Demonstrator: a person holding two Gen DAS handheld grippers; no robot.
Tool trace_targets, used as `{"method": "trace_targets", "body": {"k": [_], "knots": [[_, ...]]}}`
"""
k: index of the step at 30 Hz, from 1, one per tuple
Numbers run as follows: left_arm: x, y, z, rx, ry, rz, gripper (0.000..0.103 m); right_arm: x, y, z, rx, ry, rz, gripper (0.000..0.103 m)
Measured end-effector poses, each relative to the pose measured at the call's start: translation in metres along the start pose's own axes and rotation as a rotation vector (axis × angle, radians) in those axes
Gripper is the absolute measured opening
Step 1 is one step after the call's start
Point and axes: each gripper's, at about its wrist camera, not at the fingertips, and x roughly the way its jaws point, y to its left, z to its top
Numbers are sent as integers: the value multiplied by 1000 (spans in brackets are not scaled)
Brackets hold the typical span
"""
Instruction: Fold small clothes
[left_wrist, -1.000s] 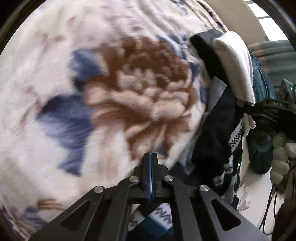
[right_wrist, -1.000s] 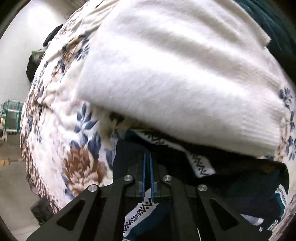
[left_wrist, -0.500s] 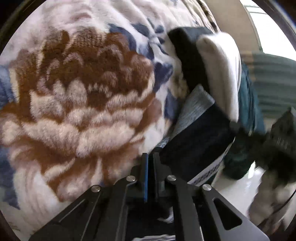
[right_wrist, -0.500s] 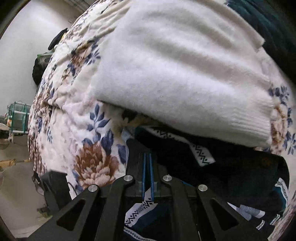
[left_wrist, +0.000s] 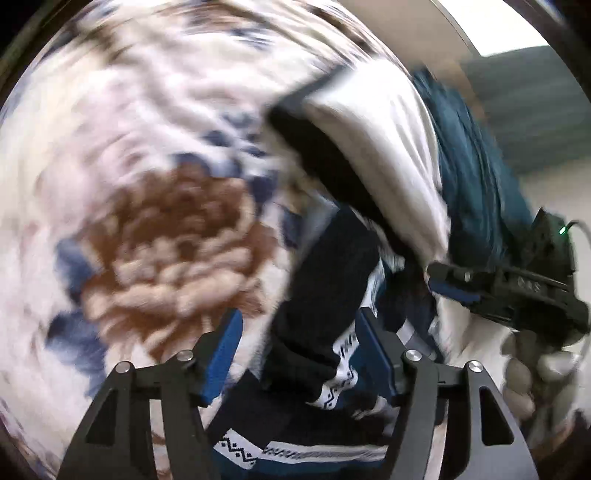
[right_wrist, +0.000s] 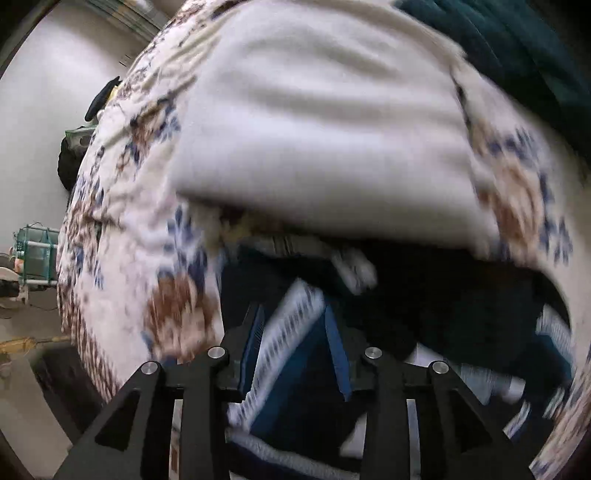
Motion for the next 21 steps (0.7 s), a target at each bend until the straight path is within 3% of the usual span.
{"method": "trace_targets", "body": {"k": [1, 3, 5, 6, 8, 10, 12, 14, 15, 16, 18, 20, 21], "knots": [[8, -7, -2, 57, 19, 30, 61, 6, -7, -17, 12, 16, -10, 37], [34, -17, -10, 160, 65, 169, 61, 25, -27, -49, 51, 57, -39, 37], [54, -5, -20, 192, 114, 271, 61, 44, -46, -74, 86, 91, -100, 37], [60, 0, -21, 184, 124, 269, 63, 57, -60, -86, 111, 120, -142, 37], [61, 0, -21, 176, 128, 265, 64, 60, -80, -102, 191, 112, -95, 37], [54, -9, -14, 162, 134, 267, 62, 39, -87, -110, 227, 53, -68, 37], [39, -26, -4, 174, 58, 270, 63, 14, -93, -118, 230, -35, -101, 37], [33, -37, -2, 204, 16, 288, 74, 0, -101, -127, 229, -78, -181, 37], [35, -43, -4, 230, 9, 290, 87, -2, -108, -132, 230, -83, -246, 37], [37, -41, -3, 248, 13, 306, 95, 2, -117, -137, 229, -63, -301, 37], [59, -41, -5, 282, 60, 372, 95, 15, -141, -147, 255, -11, -364, 37], [89, -30, -7, 273, 153, 410, 95, 18, -156, -152, 268, 8, -327, 37], [93, -27, -6, 262, 163, 407, 95, 10, -159, -154, 277, 2, -300, 37]]}}
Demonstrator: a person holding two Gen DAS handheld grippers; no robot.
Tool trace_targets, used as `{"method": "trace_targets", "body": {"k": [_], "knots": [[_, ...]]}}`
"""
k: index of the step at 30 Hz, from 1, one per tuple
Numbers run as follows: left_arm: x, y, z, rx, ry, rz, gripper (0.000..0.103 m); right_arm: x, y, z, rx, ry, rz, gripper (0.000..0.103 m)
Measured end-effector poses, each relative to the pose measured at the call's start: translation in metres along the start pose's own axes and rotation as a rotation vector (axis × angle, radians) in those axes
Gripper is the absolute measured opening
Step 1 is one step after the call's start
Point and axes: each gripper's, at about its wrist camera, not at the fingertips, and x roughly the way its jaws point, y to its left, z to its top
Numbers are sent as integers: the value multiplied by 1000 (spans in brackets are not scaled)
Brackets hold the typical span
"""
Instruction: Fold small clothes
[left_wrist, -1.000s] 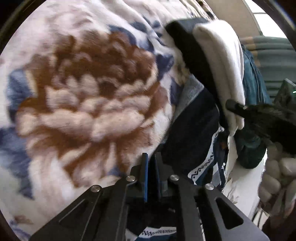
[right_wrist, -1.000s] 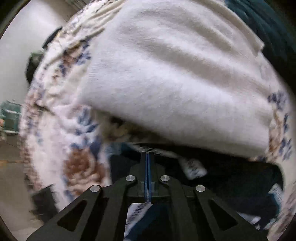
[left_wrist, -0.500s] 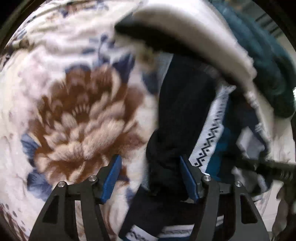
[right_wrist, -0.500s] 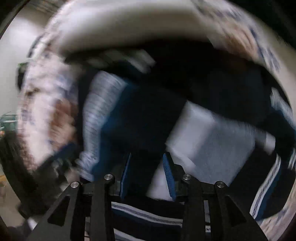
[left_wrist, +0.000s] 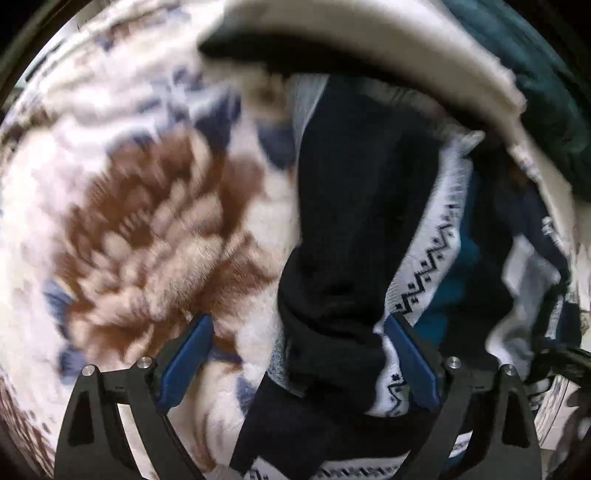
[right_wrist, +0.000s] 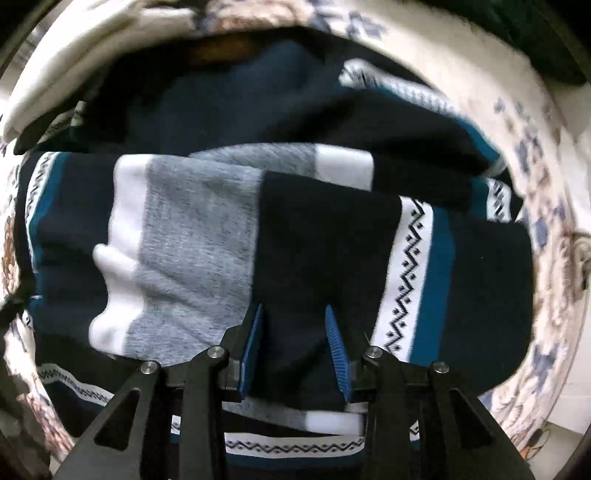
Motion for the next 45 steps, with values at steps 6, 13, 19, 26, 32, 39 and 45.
{"method": "trace_targets", "body": {"k": [6, 13, 19, 26, 32, 39, 45], "knots": [[-64, 28, -23, -34, -52, -106, 95, -61, -55, -45, 106, -67, 148, 77], [-84, 72, -137, -69, 78, -76, 95, -37, -143, -183, 237, 91, 139, 77], [-48, 91, -224, -93, 216, -23, 95, 10, -204, -306, 367, 202, 117, 77], [-63, 78, -262, 83, 46, -70, 21, 26, -212, -379, 416, 115, 227, 47], [-104, 99, -280, 102, -1, -112, 6, -12, -194, -417, 420, 59, 202, 6], [-106, 114, -273, 56, 90, -38, 30, -13, -177, -397, 384, 176, 239, 28], [-159, 55, -266, 60, -24, 2, 82, -89, -176, -350, 304, 85, 297, 73]]}}
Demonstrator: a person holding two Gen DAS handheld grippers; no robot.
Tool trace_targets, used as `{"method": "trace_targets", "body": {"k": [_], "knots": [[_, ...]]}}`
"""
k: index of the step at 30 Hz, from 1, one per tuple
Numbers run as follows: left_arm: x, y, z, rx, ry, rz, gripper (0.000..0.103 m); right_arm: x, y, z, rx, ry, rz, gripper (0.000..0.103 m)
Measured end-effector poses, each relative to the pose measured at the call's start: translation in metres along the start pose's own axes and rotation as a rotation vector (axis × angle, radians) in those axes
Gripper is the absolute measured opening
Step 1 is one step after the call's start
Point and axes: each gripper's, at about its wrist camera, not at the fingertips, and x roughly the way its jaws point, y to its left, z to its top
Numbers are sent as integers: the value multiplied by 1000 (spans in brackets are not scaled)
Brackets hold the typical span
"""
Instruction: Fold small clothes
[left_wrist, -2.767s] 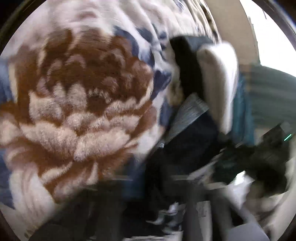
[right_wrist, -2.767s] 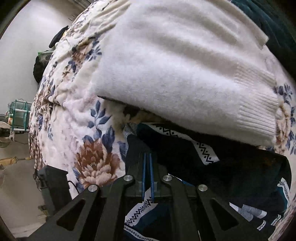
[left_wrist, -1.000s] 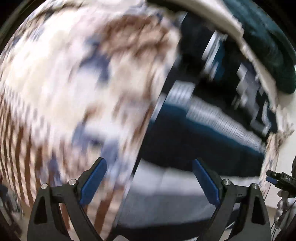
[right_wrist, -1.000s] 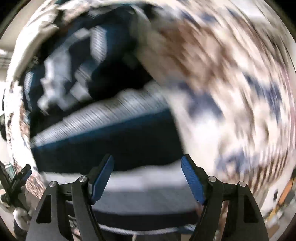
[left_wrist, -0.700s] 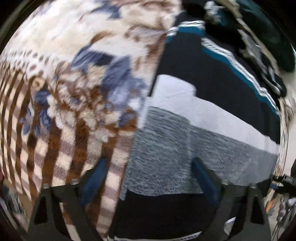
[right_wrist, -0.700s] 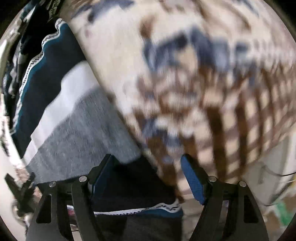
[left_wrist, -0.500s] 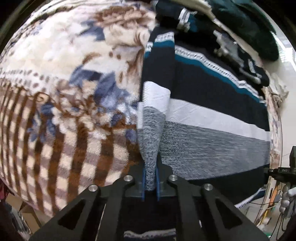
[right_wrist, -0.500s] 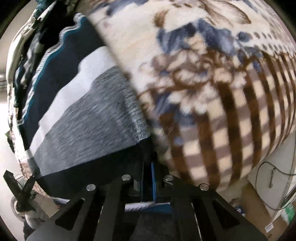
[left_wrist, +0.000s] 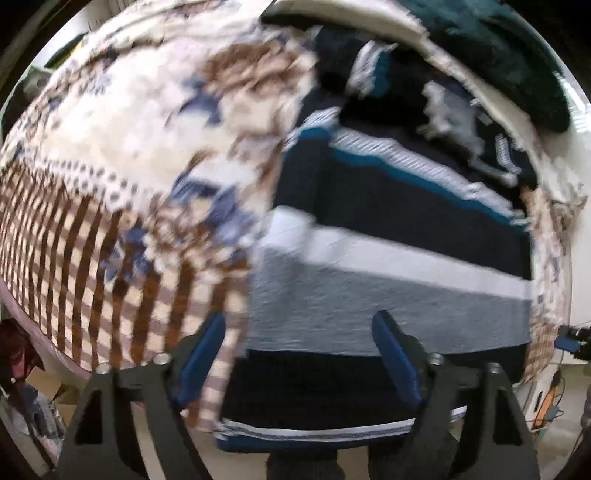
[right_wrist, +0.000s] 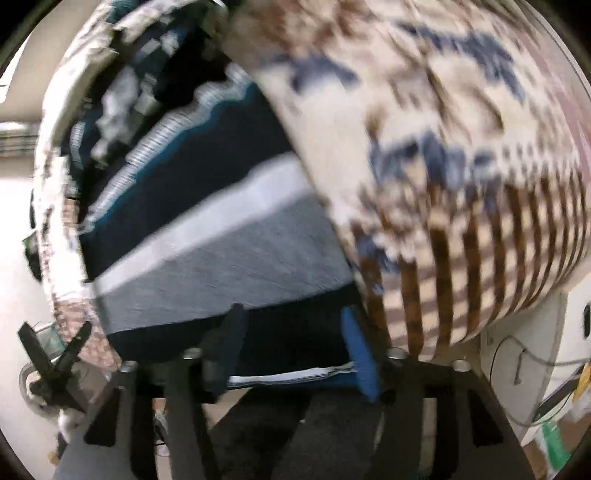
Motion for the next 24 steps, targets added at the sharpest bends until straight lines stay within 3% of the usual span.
{"method": "trace_targets", "body": {"k": [4, 9, 13, 19, 22, 24], "knots": [[-15, -66, 7, -11, -53, -42, 84, -57, 3, 68, -48, -33, 70, 90], [12, -176, 6, 17, -21, -105, 84, -79, 18, 175, -127, -12, 133, 93], [57, -271, -19, 41, 77, -77, 84, -72, 10, 243, -223, 42, 104, 93], [111, -371, -54, 92, 179, -38, 84, -53, -18, 315, -341, 69, 25, 93], [141, -404, -68, 168, 208, 41, 84, -39, -22, 341, -357, 76, 65, 93], [151, -413, -75, 203, 171, 124, 84, -30, -21, 352, -355, 71, 138, 93]]}}
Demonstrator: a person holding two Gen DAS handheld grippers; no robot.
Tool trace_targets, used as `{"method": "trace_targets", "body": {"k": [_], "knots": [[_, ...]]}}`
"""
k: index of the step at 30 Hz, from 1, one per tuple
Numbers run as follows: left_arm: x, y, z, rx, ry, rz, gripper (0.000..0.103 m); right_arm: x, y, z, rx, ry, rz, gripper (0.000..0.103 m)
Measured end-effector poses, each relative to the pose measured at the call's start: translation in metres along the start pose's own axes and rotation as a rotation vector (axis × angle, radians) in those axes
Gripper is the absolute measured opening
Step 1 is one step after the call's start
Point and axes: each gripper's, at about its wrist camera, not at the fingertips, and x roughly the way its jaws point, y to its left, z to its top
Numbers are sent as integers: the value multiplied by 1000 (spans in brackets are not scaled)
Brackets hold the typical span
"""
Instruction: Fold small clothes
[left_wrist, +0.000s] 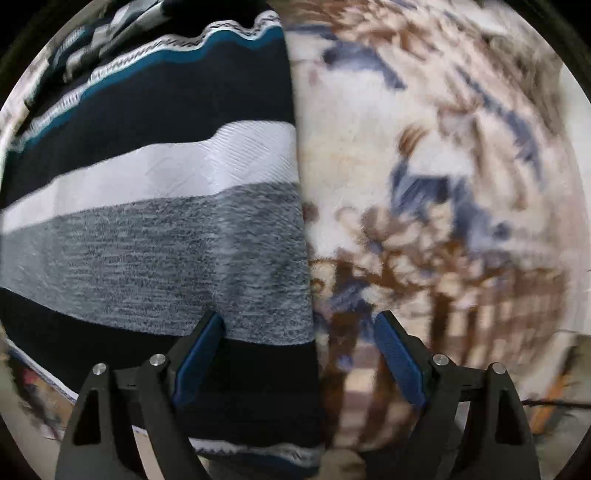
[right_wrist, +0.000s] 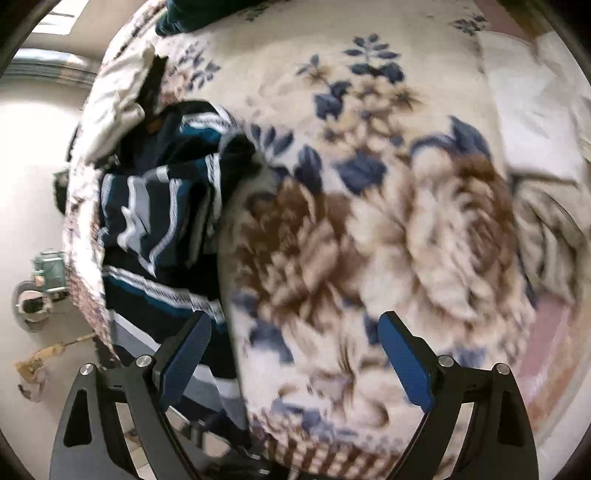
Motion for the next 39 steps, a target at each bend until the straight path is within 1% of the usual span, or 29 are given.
{"method": "trace_targets", "body": {"k": [1, 2, 3, 4, 6, 7, 9, 10, 12, 15, 18, 20, 23, 24, 25, 26, 27, 29, 32, 34, 35, 37, 39], "knots": [[0, 0, -1, -8, -21, 8, 83, 9, 1, 12, -3, -7, 57, 93], [-1, 2, -1, -25, -45, 8, 79, 16, 3, 19, -7, -15, 95, 93], [-4, 6, -2, -38, -73, 7, 66, 26, 8, 30, -21, -19, 130, 93], [-7, 8, -2, -36, -93, 14, 39, 36, 14, 41, -34, -17, 162, 93], [-13, 17, -2, -33, -126, 28, 13, 55, 23, 62, -31, -17, 209, 93], [-16, 22, -2, -41, -131, 27, 8, 65, 26, 73, -23, -12, 224, 93], [-23, 32, -2, -53, -143, 26, 8, 86, 27, 96, 32, -12, 231, 93], [-25, 36, -3, -56, -147, 30, 8, 97, 25, 106, 63, 2, 233, 93], [-31, 41, -4, -69, -162, 30, 7, 113, 25, 116, 111, 25, 248, 93], [-38, 45, -7, -81, -180, 29, 7, 135, 28, 123, 157, 87, 302, 93], [-50, 42, -10, -97, -204, 21, 7, 150, 35, 123, 164, 140, 409, 93], [-58, 43, -12, -110, -213, 13, 7, 154, 38, 122, 174, 151, 479, 93], [-63, 47, -14, -127, -214, 9, 7, 159, 51, 119, 84, 156, 425, 93], [-64, 49, -14, -134, -213, 9, 7, 158, 56, 118, 57, 143, 389, 84], [-64, 51, -20, -143, -215, 7, 7, 157, 60, 117, 33, 135, 364, 57], [-64, 50, -18, -151, -215, 4, 7, 158, 68, 117, -9, 144, 312, 37], [-66, 53, -16, -159, -219, 2, 7, 157, 74, 116, -31, 141, 295, 22], [-71, 62, -15, -191, -229, -2, 7, 151, 84, 116, -45, 123, 267, 20], [-85, 78, -16, -228, -250, -8, 7, 134, 99, 118, -31, 100, 278, 19], [-98, 93, -18, -269, -269, -17, 7, 116, 123, 119, -46, 81, 283, 18], [-106, 103, -19, -296, -281, -25, 7, 108, 134, 119, -62, 77, 269, 18], [-117, 122, -20, -347, -299, -47, 7, 94, 163, 119, -78, 81, 210, 18], [-128, 147, -24, -414, -323, -75, 7, 87, 204, 122, -93, 85, 141, 18]]}}
